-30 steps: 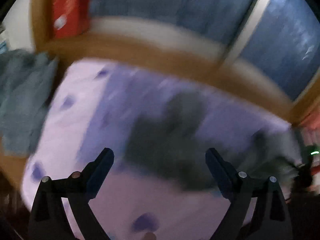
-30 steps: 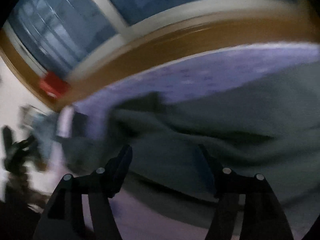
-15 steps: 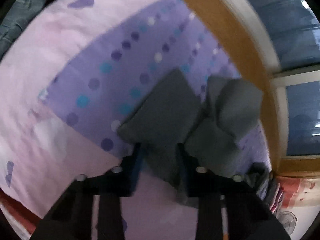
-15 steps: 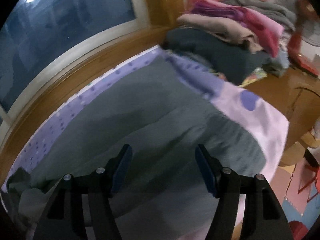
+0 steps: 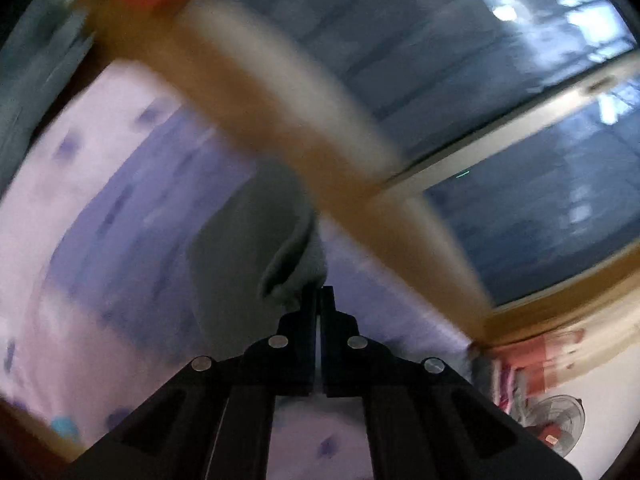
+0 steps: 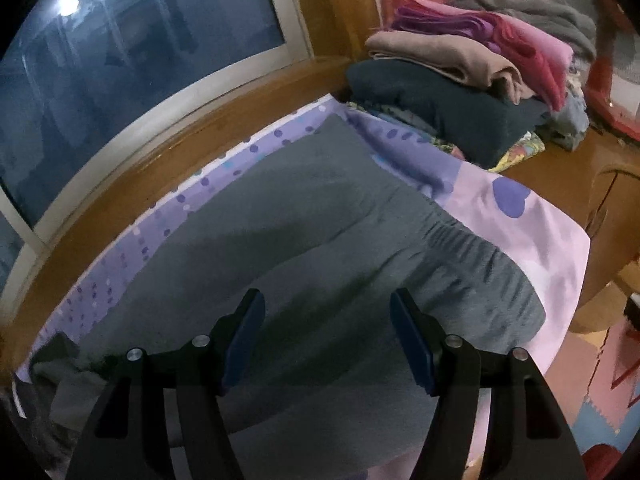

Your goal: Fold clothes

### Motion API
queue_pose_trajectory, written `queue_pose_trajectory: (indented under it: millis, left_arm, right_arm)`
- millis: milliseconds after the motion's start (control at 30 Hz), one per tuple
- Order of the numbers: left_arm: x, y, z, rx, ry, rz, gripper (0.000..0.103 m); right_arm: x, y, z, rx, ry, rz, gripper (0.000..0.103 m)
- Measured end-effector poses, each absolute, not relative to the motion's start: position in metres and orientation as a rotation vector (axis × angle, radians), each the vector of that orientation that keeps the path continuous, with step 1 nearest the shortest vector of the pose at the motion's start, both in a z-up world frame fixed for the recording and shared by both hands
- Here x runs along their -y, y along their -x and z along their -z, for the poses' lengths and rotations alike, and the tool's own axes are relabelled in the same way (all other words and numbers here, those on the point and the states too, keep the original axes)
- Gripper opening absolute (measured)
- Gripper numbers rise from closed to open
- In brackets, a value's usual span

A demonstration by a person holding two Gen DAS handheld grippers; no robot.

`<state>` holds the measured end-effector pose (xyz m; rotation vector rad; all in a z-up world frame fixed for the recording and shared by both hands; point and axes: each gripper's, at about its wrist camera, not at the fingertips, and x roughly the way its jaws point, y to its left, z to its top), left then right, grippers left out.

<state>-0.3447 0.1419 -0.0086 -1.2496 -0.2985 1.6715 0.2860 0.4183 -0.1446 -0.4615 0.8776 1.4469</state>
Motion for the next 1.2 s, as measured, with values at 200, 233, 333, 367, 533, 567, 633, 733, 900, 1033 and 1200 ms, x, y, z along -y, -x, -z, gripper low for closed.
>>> queue_pose_trajectory:
  millis: [200,233,333,367,533,567,633,733,900,1033,1200]
  left_arm:
    - [-0.219,0.345,-0.05,0.25,1.028,-1.83,0.01]
    - [-0.218,0.34,-0.049,0.23,1.008,-1.846,0.038]
    - [-0.215,0.326,-0.044,0.17,0.947,-1.893,0.102]
    - [-0.214,0.322,-0.043,0.15,0.926,-1.908,0.103]
    - [-0.189,0.311,0.007,0.109,1.039,-1.981,0.103]
    - [-0.181,0.315,0.027,0.124,1.121,-1.989,0.103]
    - [-0.164,0.325,0.069,0.203,1.327,-1.991,0.103]
    - [-0.156,0.333,0.132,0.332,1.655,-1.849,0.099]
    - [-0.193,0.331,0.168,0.061,1.797,-1.905,0.05]
    - [-0.177,0.324,0.138,0.142,1.757,-2.003,0.008]
    - [-0.102,0.308,0.077,0.374,1.674,-2.068,0.008]
  right_arm:
    - [-0.447,-0.282,0.151,-0.847,0.563,-1.576,0.066]
    - [-0.454,-0.28,0.153,-0.858,0.572,-1.598,0.066]
    - [-0.468,-0.27,0.157,-0.891,0.586,-1.661,0.066]
    - [-0.469,-0.267,0.157,-0.899,0.586,-1.688,0.066]
    - [-0.47,-0.242,0.163,-0.881,0.672,-1.816,0.066]
    - [-0.47,-0.236,0.164,-0.87,0.693,-1.84,0.066]
    - [-0.471,-0.225,0.167,-0.855,0.729,-1.881,0.066]
    - [-0.47,-0.211,0.167,-0.844,0.777,-1.946,0.066]
    - [-0.468,-0.195,0.167,-0.819,0.833,-2.007,0.066]
    - [-0.466,-0.194,0.165,-0.823,0.841,-2.016,0.066]
    - [-0.473,-0.203,0.167,-0.841,0.826,-1.993,0.066]
